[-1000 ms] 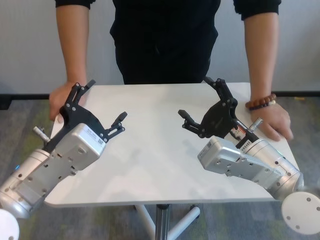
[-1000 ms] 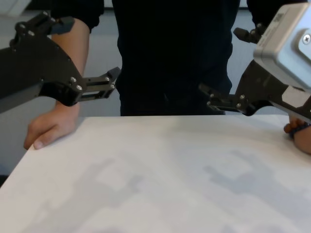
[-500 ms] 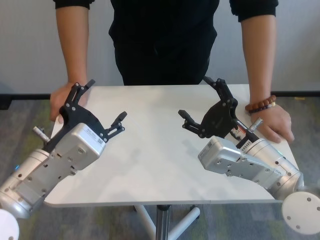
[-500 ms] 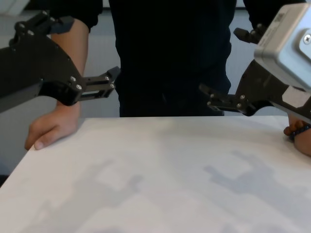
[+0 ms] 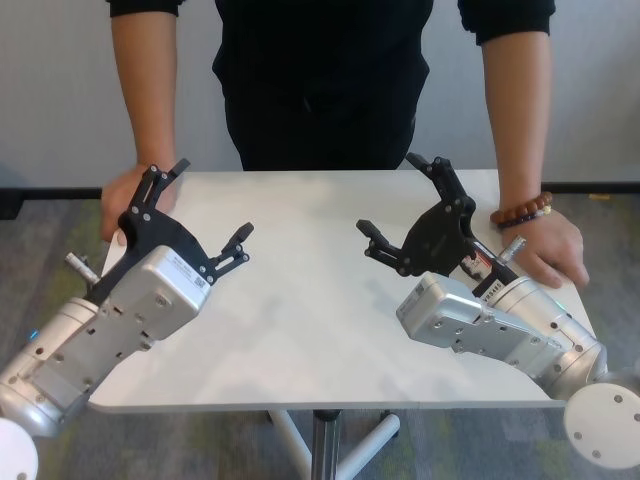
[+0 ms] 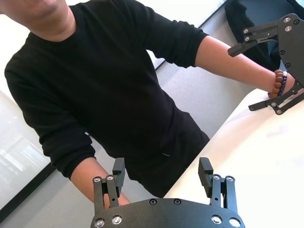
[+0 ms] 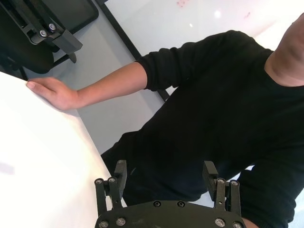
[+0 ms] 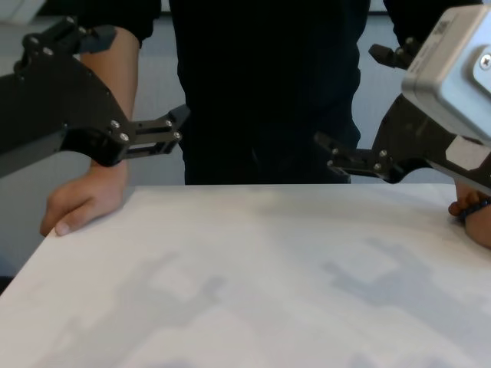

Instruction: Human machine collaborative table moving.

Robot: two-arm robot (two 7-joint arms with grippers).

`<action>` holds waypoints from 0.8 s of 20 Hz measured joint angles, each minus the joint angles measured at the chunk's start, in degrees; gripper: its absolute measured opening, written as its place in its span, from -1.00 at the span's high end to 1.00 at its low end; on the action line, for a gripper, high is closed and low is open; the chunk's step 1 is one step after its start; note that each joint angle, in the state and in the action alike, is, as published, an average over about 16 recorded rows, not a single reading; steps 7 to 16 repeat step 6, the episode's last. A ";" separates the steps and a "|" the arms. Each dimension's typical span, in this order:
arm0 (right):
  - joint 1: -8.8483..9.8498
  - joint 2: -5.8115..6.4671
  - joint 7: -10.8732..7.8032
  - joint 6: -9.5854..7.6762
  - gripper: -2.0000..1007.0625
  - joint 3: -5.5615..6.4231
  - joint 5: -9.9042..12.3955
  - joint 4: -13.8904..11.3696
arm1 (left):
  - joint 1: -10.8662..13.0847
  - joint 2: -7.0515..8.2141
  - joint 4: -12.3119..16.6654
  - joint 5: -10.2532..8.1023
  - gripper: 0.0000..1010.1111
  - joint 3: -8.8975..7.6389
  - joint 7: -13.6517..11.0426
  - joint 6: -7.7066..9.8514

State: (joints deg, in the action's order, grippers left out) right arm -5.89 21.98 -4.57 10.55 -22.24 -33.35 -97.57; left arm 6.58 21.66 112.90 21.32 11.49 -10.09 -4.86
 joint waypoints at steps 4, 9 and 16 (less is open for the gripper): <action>0.00 0.00 0.00 0.01 -0.99 0.00 0.01 0.00 | 0.00 0.00 0.01 0.00 -0.98 -0.01 0.00 0.00; 0.00 0.00 0.00 0.01 -0.99 0.00 0.02 0.00 | 0.00 0.00 0.01 0.00 -0.98 -0.01 0.00 0.01; 0.00 0.00 0.00 0.01 -0.99 0.00 0.02 0.00 | 0.00 0.00 0.01 0.00 -0.98 -0.01 0.00 0.01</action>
